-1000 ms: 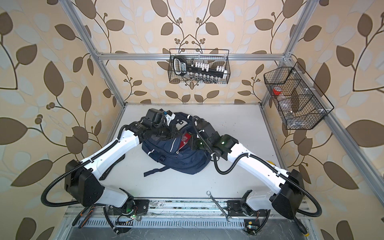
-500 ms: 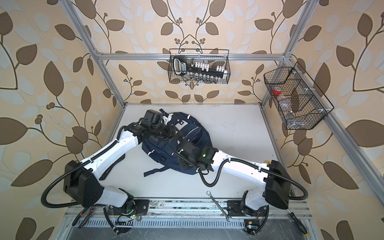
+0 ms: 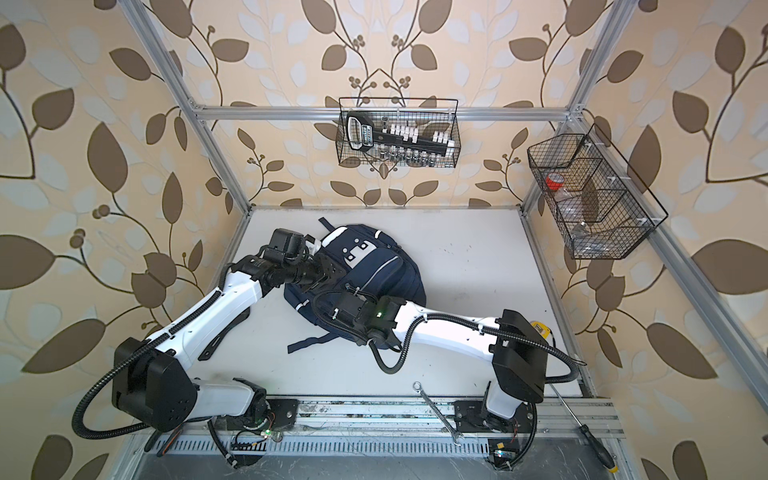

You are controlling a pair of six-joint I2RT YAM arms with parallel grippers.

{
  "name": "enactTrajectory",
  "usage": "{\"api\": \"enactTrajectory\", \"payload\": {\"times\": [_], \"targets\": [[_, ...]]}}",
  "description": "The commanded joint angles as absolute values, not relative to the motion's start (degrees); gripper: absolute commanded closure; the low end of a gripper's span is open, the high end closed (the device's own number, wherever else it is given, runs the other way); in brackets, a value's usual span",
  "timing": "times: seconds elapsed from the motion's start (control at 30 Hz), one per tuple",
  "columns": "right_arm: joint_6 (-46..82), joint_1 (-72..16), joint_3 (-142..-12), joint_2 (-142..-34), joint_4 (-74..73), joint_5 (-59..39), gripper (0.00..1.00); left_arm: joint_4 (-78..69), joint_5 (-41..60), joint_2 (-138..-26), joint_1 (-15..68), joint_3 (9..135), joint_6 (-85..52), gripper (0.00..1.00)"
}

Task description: Pack the student bag

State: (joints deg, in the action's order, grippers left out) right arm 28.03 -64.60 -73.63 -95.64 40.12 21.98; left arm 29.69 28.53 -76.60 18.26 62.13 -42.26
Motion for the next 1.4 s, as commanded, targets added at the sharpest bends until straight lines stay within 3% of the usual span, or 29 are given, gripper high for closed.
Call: {"api": "enactTrajectory", "payload": {"times": [0.0,0.13,0.47,0.7,0.83,1.03,1.13,1.23,1.37], "targets": [[26.8,-64.8,-74.9,-96.9,41.1,24.2,0.63,29.0,30.1,-74.0,17.5,61.2,-42.7,0.57],[26.7,-64.5,-74.2,-97.9,40.2,24.6,0.62,29.1,30.4,-73.7,17.0,60.7,-42.5,0.57],[27.9,-61.7,-71.6,-96.3,37.7,21.9,0.89,29.2,31.2,-73.9,16.3,61.3,-42.2,0.57],[27.5,-58.5,-67.6,-90.7,33.7,14.6,1.0,28.8,33.0,-74.3,16.4,61.1,-42.1,0.57],[28.0,-55.9,-64.3,-88.3,30.4,8.9,1.0,27.5,34.3,-72.9,16.6,57.8,-44.0,0.55],[28.6,-55.4,-61.6,-88.6,28.5,8.1,1.0,24.3,33.6,-67.6,19.7,49.0,-48.6,0.51],[29.0,-55.4,-60.8,-88.9,28.2,8.7,0.92,24.5,32.8,-65.3,19.9,46.5,-51.4,0.51],[29.6,-55.5,-60.1,-89.1,27.9,8.9,0.77,24.4,32.5,-64.3,19.9,45.7,-51.9,0.51],[30.7,-55.6,-58.6,-89.1,27.1,8.9,0.75,24.3,32.4,-64.8,19.9,46.4,-51.9,0.51]]}}
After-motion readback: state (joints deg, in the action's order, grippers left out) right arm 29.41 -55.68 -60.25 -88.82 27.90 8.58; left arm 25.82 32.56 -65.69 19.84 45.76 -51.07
